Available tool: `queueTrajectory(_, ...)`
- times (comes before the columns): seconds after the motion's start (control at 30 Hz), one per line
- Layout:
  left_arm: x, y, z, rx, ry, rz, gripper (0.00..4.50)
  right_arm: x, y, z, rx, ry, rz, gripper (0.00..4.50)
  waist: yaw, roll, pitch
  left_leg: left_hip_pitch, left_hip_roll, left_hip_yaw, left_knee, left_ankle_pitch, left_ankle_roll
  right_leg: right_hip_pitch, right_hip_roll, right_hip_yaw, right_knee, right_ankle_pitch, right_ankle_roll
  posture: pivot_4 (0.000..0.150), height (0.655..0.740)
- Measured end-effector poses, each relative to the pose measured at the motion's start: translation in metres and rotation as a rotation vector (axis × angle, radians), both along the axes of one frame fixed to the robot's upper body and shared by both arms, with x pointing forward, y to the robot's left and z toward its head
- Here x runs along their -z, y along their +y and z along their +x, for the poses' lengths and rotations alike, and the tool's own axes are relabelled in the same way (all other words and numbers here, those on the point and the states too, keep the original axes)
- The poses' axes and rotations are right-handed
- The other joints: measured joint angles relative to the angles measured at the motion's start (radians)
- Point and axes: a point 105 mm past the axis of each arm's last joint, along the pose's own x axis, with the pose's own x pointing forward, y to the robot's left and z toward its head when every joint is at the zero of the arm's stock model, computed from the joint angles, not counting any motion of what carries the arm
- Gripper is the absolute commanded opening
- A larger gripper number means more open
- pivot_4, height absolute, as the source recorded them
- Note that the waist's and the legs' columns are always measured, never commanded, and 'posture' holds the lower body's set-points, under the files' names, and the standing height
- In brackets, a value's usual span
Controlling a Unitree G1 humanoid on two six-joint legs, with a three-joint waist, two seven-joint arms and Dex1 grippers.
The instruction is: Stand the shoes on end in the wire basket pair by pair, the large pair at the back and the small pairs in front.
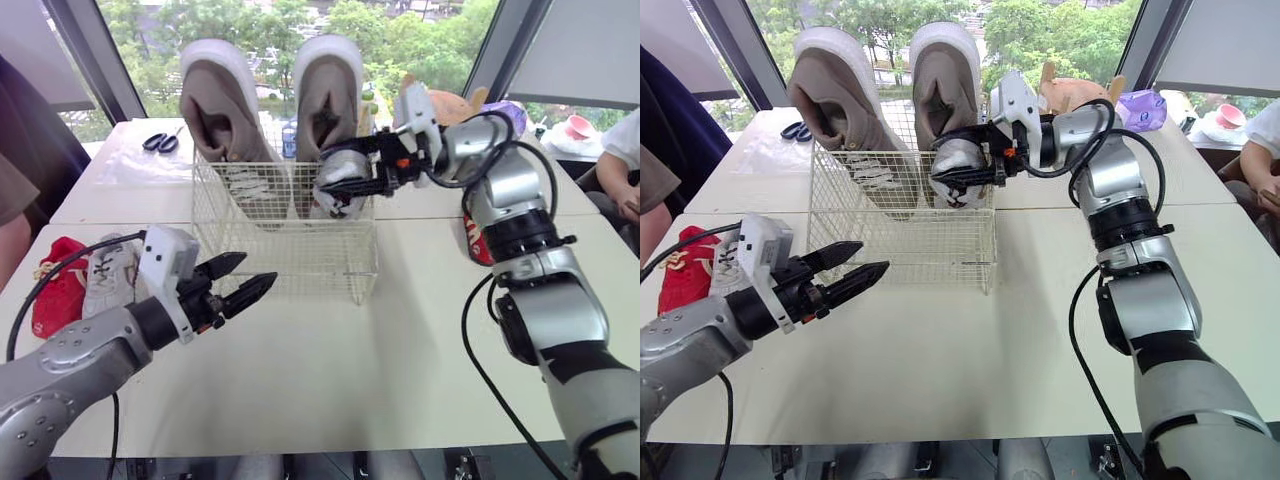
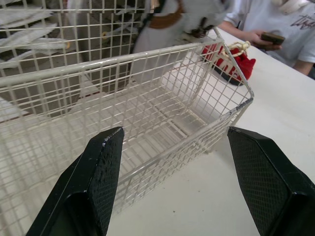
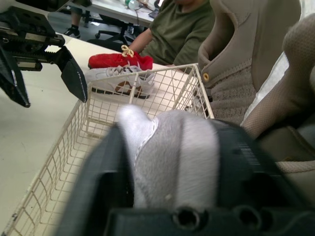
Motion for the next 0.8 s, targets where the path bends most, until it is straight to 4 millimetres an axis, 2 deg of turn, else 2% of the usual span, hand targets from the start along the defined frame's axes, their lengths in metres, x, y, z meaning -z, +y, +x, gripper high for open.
queueTrajectory(0.03,0.0,0.0,0.001,-0.002,-0.002,-0.001,3.44,-0.001,-0.001,0.001,0.003,-0.006,-0.001,4.39,0.0,0.0,0.0,0.0,0.0,0.0,-0.002,0.0,-0.001,-0.001,0.0,0.0,0.0,0.0,0.0,0.15,0.74)
queueTrajectory(0.07,0.0,0.001,0.002,-0.006,0.0,-0.002,3.44,-0.001,-0.002,0.002,0.007,-0.014,-0.002,4.46,0.0,0.0,0.0,0.001,-0.001,0.0,-0.003,0.001,-0.001,-0.001,0.0,0.0,0.0,0.0,0.0,0.15,0.74)
queueTrajectory(0.3,0.005,0.004,0.002,-0.017,0.024,-0.005,3.44,-0.015,-0.015,0.002,0.051,0.0,0.055,4.46,0.001,0.0,0.0,0.0,0.0,0.0,-0.008,0.002,-0.004,-0.003,-0.001,0.0,0.0,0.0,0.0,0.15,0.74)
queueTrajectory(0.43,0.007,0.011,0.003,-0.043,0.042,-0.017,3.44,-0.039,-0.029,-0.013,0.045,0.029,0.124,4.46,0.002,0.0,0.0,0.0,0.0,-0.001,-0.008,0.002,-0.004,-0.003,-0.002,0.0,0.0,0.0,0.0,0.15,0.74)
queueTrajectory(0.5,-0.001,0.021,0.004,-0.075,0.034,-0.052,3.93,-0.059,-0.035,-0.03,-0.006,0.083,0.211,4.5,0.002,0.0,0.0,0.0,0.0,-0.001,-0.008,0.002,-0.004,-0.004,-0.003,0.0,0.0,0.0,0.0,0.15,0.74)
queueTrajectory(0.57,-0.012,0.043,0.011,-0.173,0.018,-0.064,4.45,-0.076,-0.044,-0.05,-0.053,0.124,0.265,4.5,0.002,0.0,0.0,0.0,0.0,-0.003,-0.008,0.002,-0.004,-0.004,-0.003,0.0,0.0,-0.001,-0.001,0.15,0.74)
queueTrajectory(0.63,-0.025,0.088,0.023,-0.381,0.009,-0.02,4.45,-0.082,-0.051,-0.074,-0.087,0.151,0.254,4.5,0.003,0.0,0.0,0.0,0.001,-0.005,-0.009,0.002,-0.004,-0.003,-0.003,-0.002,0.0,-0.003,-0.004,0.15,0.74)
queueTrajectory(0.7,-0.031,0.124,0.03,-0.549,0.022,0.034,4.45,-0.07,-0.051,-0.084,-0.094,0.196,0.2,4.5,0.0,0.0,0.0,0.001,0.0,-0.004,-0.008,0.002,-0.004,-0.003,-0.003,-0.002,0.0,-0.003,-0.005,0.15,0.74)
queueTrajectory(0.8,-0.028,0.166,0.037,-0.731,0.105,0.121,4.45,-0.04,-0.043,-0.095,-0.115,0.294,0.083,4.5,-0.002,0.0,0.0,0.001,0.0,-0.002,-0.008,0.002,-0.004,-0.004,-0.003,-0.002,0.001,-0.003,-0.005,0.15,0.74)
